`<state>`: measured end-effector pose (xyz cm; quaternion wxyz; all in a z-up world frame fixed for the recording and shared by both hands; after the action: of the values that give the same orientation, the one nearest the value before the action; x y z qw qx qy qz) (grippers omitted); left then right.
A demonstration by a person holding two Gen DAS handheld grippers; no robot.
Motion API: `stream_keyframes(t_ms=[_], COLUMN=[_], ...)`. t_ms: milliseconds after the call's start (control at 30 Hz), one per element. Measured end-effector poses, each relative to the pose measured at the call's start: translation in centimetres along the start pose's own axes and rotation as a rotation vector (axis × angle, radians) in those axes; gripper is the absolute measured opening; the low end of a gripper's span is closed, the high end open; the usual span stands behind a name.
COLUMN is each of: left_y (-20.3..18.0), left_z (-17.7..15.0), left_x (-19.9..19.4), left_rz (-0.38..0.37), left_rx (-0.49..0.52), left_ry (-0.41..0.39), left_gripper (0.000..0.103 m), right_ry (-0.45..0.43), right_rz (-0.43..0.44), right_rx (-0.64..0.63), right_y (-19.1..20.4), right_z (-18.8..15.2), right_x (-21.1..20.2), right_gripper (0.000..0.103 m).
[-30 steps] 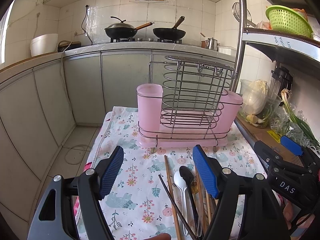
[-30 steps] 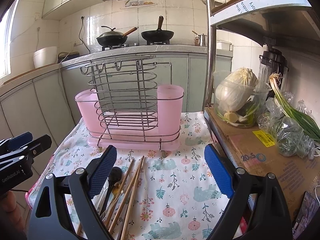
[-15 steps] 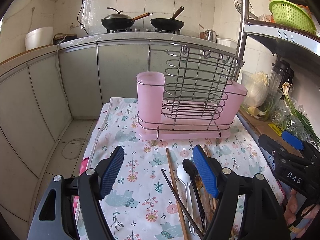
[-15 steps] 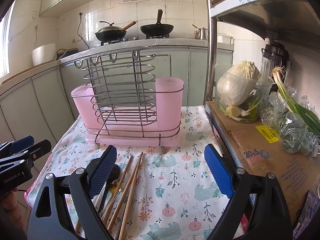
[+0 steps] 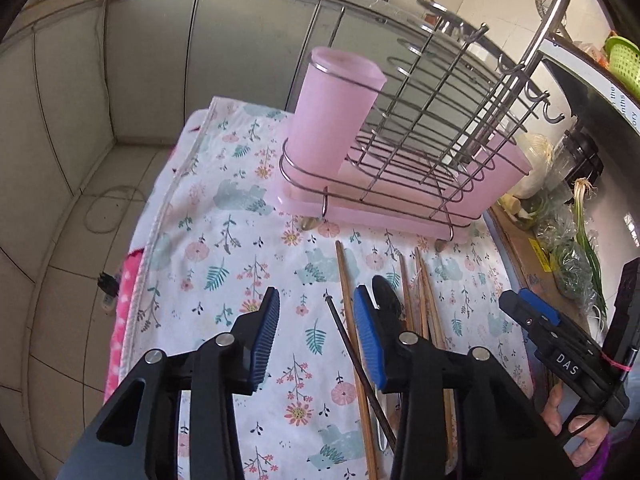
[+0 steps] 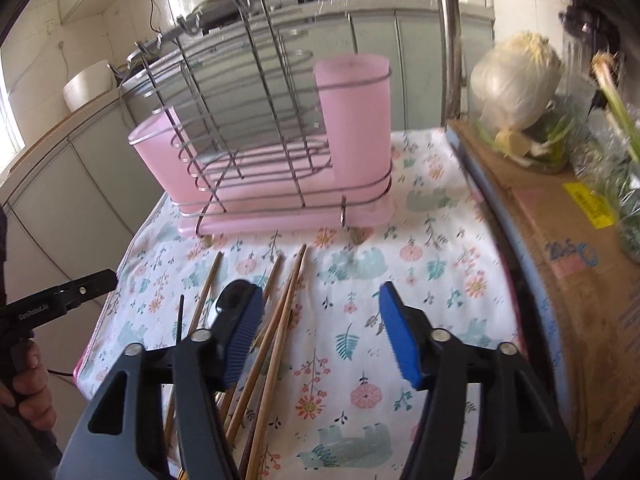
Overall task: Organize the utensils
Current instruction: 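Lower the left tool onto a wooden chopstick and close it while the right tool grasps another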
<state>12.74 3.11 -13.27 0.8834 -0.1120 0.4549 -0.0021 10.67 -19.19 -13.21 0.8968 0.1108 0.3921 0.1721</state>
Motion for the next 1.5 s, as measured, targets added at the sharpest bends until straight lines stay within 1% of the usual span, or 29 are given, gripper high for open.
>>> stream_keyframes(t_ms=[33, 67, 133, 200, 233, 367, 500, 567, 600, 633, 700, 800, 967, 1033, 1200, 1333, 1367, 1400, 1433, 1500], left_y=[-0.1, -0.2, -0.6, -1.2, -1.5, -2.3, -2.9, -3.0, -3.0, -3.0, -3.0, -3.2, -2.5, -2.3, -2.0, -1.9, -1.7, -1.7, -1.6, -1.3], left_z=[-0.2, -0.5, -1.0, -1.5, -1.7, -2.5, -2.9, -3.0, -3.0, -3.1, -3.2, -3.0, -2.1, -1.8, -1.4, -1.1, -0.9, -0.9, -0.8, -0.6], left_x=[0.6, 1.2, 2.4, 3.5, 4.0, 5.9, 7.3, 7.8, 8.1, 8.3, 8.8, 8.9, 7.4, 6.7, 5.5, 4.7, 4.6, 4.6, 4.4, 4.2], left_rz=[-0.017, -0.032, -0.052, -0.068, -0.072, -0.058, -0.053, -0.057, -0.059, -0.063, -0.074, -0.079, -0.087, -0.095, -0.115, -0.131, -0.133, -0.133, -0.135, -0.136], left_rx=[-0.011, -0.021, -0.033, -0.043, -0.043, -0.033, -0.032, -0.036, -0.040, -0.044, -0.056, -0.065, -0.047, -0.047, -0.050, -0.050, -0.050, -0.053, -0.055, -0.054], left_ry=[0.034, 0.067, 0.132, 0.186, 0.210, 0.284, 0.323, 0.339, 0.347, 0.357, 0.374, 0.363, 0.324, 0.307, 0.279, 0.264, 0.261, 0.258, 0.256, 0.251], left_gripper=[0.034, 0.034, 0.033, 0.033, 0.033, 0.033, 0.033, 0.023, 0.015, 0.011, 0.007, 0.004, 0.004, 0.004, 0.004, 0.004, 0.004, 0.004, 0.004, 0.004], right_ry=[0.023, 0.045, 0.089, 0.118, 0.131, 0.175, 0.207, 0.217, 0.221, 0.224, 0.228, 0.231, 0.251, 0.269, 0.318, 0.337, 0.344, 0.351, 0.358, 0.358], right_rz=[0.016, 0.033, 0.070, 0.093, 0.102, 0.142, 0.178, 0.190, 0.194, 0.202, 0.214, 0.216, 0.232, 0.250, 0.294, 0.277, 0.276, 0.275, 0.281, 0.284], right_rx=[0.015, 0.031, 0.066, 0.087, 0.094, 0.135, 0.181, 0.196, 0.201, 0.208, 0.217, 0.217, 0.240, 0.265, 0.300, 0.292, 0.290, 0.288, 0.288, 0.291], right_y=[-0.1, -0.2, -0.4, -0.5, -0.5, -0.7, -0.9, -1.0, -1.0, -1.0, -1.0, -0.9, -1.2, -1.2, -0.3, 0.4, 0.6, 0.7, 0.8, 0.9], right_z=[-0.3, -0.5, -1.1, -1.4, -1.6, -2.0, -2.4, -2.4, -2.4, -2.5, -2.3, -2.2, -2.1, -2.2, -2.4, -2.2, -2.2, -2.3, -2.4, -2.5], right_x=[0.5, 0.8, 1.6, 2.2, 2.5, 3.2, 3.7, 3.9, 4.1, 4.2, 4.3, 4.4, 4.6, 5.1, 6.8, 8.2, 8.5, 8.7, 8.9, 9.0], right_gripper=[0.049, 0.047, 0.036, 0.031, 0.029, 0.027, 0.025, 0.024, 0.024, 0.023, 0.023, 0.023, 0.023, 0.019, 0.017, 0.016, 0.014, 0.007, 0.004, 0.004])
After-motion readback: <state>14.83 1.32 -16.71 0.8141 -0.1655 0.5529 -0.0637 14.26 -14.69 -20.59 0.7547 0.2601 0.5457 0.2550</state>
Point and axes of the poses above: each gripper's, at about its wrist camera, not at the fingertips, and x roughly the way its jaws point, y to its left, z to its top, the point moved 9 cm from there along x, roughly the way its jaws point, and after that the axes turned 8 degrees about z, right-handed, at the moved point
